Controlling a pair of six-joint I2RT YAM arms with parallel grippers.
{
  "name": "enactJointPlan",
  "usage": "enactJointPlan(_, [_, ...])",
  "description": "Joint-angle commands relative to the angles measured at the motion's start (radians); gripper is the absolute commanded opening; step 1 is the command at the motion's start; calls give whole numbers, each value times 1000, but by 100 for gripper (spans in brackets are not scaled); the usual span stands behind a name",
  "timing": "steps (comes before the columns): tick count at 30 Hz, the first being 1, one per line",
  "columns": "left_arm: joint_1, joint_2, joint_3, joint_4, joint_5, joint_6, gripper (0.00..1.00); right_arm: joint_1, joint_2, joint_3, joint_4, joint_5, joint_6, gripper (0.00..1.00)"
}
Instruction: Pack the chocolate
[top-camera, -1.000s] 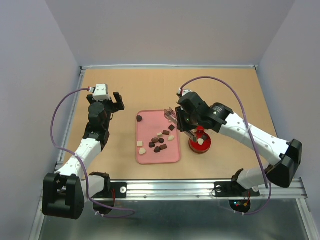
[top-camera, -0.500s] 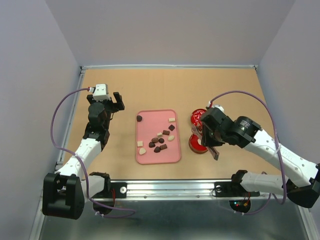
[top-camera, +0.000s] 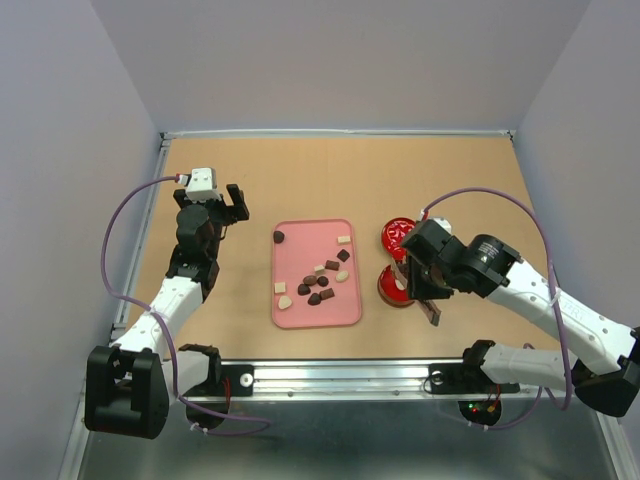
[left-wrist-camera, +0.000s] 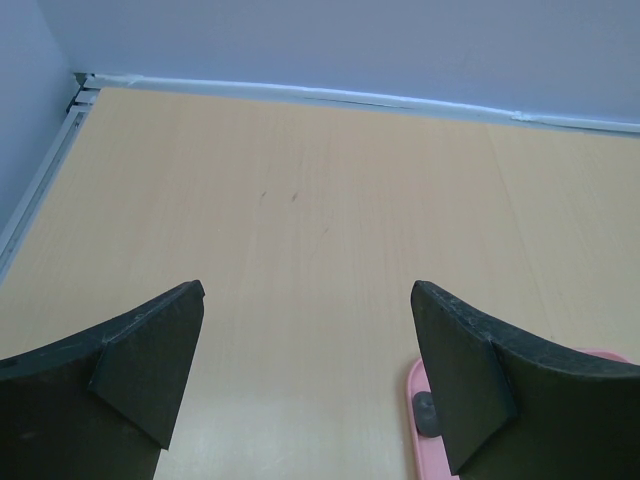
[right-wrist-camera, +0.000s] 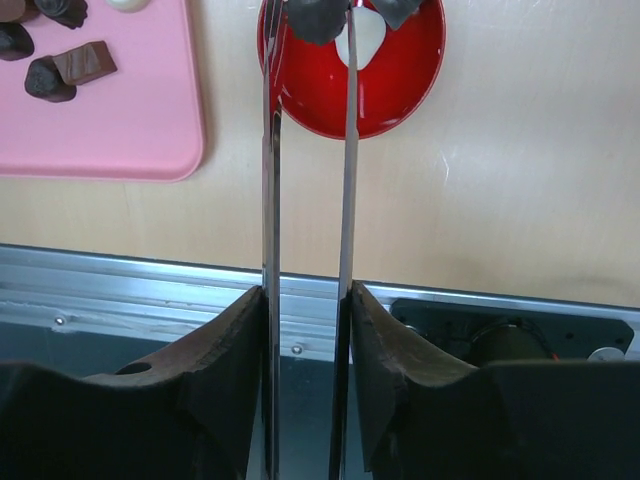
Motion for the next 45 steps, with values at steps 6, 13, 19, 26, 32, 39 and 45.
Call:
enactJointPlan(6, [6,-16,2,45,-8,-1,96,9,8,-16,36,12,5,53])
enactJointPlan(13, [6,-14,3,45,-8,-3,96,7,14,13,50,40,-12,47])
enactJointPlan(19, [6,-8,5,45,-7,-3,96,7,58,86,122,75,-84,45])
enactJointPlan(26, [6,-10,3,43,-5,-6,96,7,218,161,315,23,-232,45])
enactJointPlan(32, [6,-17,0,45,-4,-6,96,9,394,245,499,-58,-357,45])
enactJointPlan(39, [6,-17,0,45,-7,-4,96,9,586,363,645,-184,-434,50])
enactJointPlan(45, [6,-5,3,45,-13,-3,96,9,715,466,677,-255,-469,53])
